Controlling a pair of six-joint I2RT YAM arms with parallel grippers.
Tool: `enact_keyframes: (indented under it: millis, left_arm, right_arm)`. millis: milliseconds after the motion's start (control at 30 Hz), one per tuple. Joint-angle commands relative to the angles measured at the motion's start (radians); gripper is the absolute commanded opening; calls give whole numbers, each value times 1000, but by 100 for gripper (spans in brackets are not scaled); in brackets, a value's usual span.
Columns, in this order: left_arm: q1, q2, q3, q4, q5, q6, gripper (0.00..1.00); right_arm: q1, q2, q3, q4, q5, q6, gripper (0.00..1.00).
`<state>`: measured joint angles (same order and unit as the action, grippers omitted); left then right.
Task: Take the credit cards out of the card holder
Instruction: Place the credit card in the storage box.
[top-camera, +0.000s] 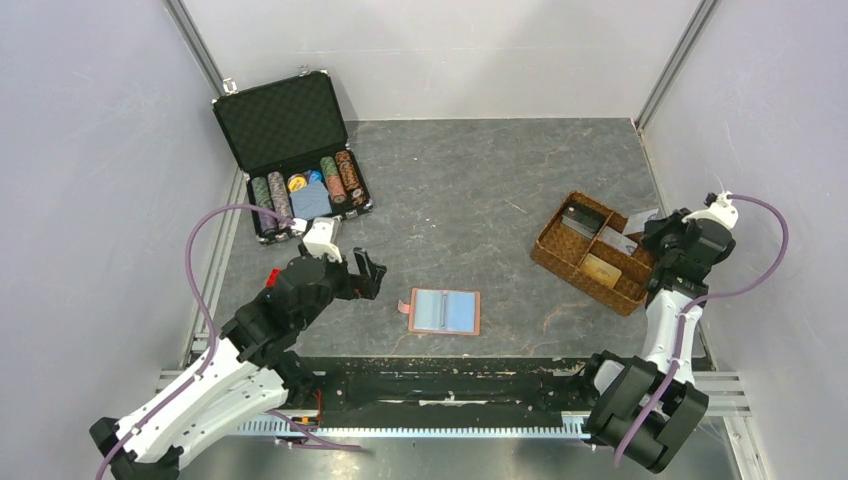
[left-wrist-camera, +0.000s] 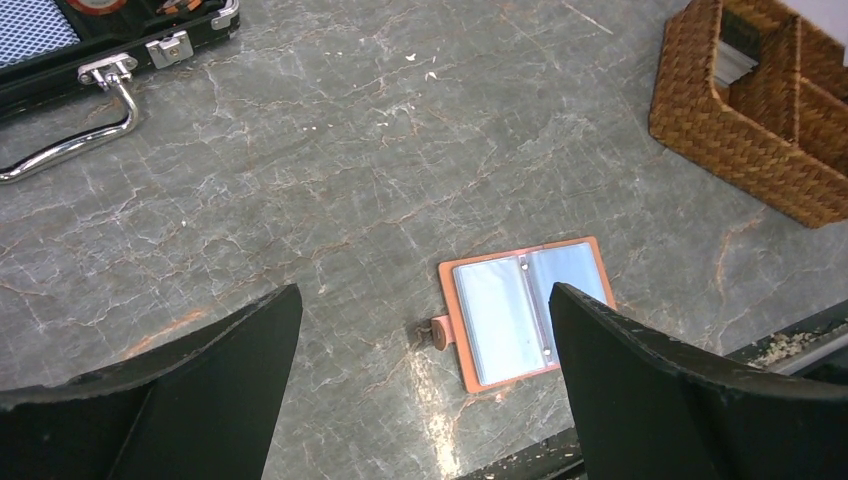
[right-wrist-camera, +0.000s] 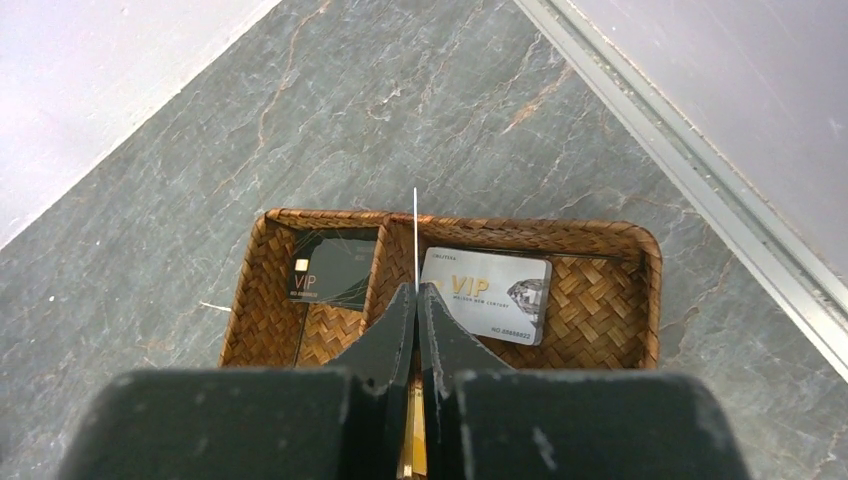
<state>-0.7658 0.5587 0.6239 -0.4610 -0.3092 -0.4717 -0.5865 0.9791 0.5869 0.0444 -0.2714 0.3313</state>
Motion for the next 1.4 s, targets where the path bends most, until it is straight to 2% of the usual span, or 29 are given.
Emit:
enact_keyframes:
  millis: [0,233,400,867,1367]
  left_arm:
    - [-3,55,59,58,40,68,100]
    - [-3,69,90,44,36,133,100]
    - [-3,92,93,45,26,133,100]
    - [0,158,143,38,-11,176,100]
    - [2,154,164,-2,-4,185,100]
  right_arm:
    - [-10,20,-24,88,-64,34,0]
    - [-10,27,-111,193,-61,101,0]
    - [-11,66,-127,230,-46,101,0]
    - [-12,143,-235,428,-33,236,0]
    - [-9,240,-325,633,-34,310,0]
